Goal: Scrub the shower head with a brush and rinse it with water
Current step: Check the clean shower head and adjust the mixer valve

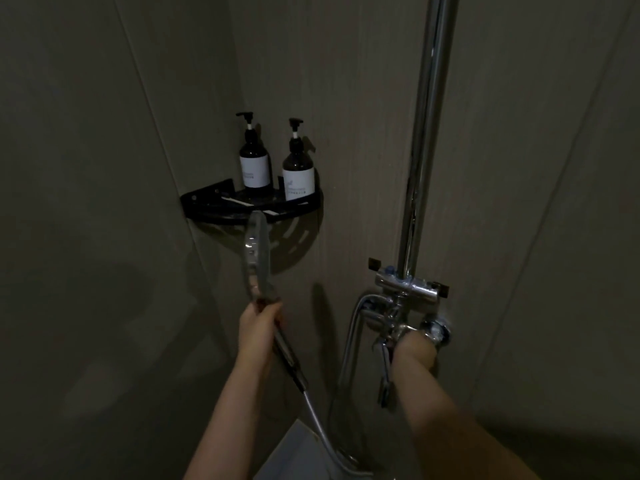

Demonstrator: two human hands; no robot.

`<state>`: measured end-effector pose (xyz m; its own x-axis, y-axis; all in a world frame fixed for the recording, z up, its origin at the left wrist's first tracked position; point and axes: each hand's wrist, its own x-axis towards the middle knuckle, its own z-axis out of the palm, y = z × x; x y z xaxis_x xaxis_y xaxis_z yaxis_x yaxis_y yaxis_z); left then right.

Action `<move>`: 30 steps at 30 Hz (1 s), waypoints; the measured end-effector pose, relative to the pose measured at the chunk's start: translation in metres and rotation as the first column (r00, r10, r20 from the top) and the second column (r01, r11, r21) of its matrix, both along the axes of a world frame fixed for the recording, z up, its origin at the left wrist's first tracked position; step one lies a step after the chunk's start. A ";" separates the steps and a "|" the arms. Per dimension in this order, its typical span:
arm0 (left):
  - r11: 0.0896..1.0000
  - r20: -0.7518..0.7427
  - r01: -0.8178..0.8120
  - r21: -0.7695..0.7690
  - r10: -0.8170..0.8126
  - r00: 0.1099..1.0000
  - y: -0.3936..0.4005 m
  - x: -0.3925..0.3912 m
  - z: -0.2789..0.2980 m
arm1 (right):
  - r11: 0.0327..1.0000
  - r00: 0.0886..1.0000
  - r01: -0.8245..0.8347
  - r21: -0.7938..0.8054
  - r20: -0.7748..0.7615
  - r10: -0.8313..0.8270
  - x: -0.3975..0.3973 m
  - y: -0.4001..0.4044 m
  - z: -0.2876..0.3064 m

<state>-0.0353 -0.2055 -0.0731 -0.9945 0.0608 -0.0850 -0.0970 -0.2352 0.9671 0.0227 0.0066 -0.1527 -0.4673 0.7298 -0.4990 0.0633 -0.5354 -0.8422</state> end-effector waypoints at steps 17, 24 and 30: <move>0.874 -0.124 -0.027 -0.486 -0.038 0.992 -0.016 0.020 -0.029 | 0.852 0.836 -0.434 0.294 0.483 0.259 0.018 -0.021 -0.046; 0.902 -0.207 -0.033 -0.431 -0.063 0.976 -0.012 0.028 -0.025 | 0.830 0.828 -0.456 0.322 0.497 0.261 0.017 -0.016 -0.050; 0.923 -0.206 -0.037 -0.383 -0.047 0.977 -0.009 0.026 -0.024 | 0.825 0.817 -0.476 0.304 0.501 0.286 0.017 -0.015 -0.051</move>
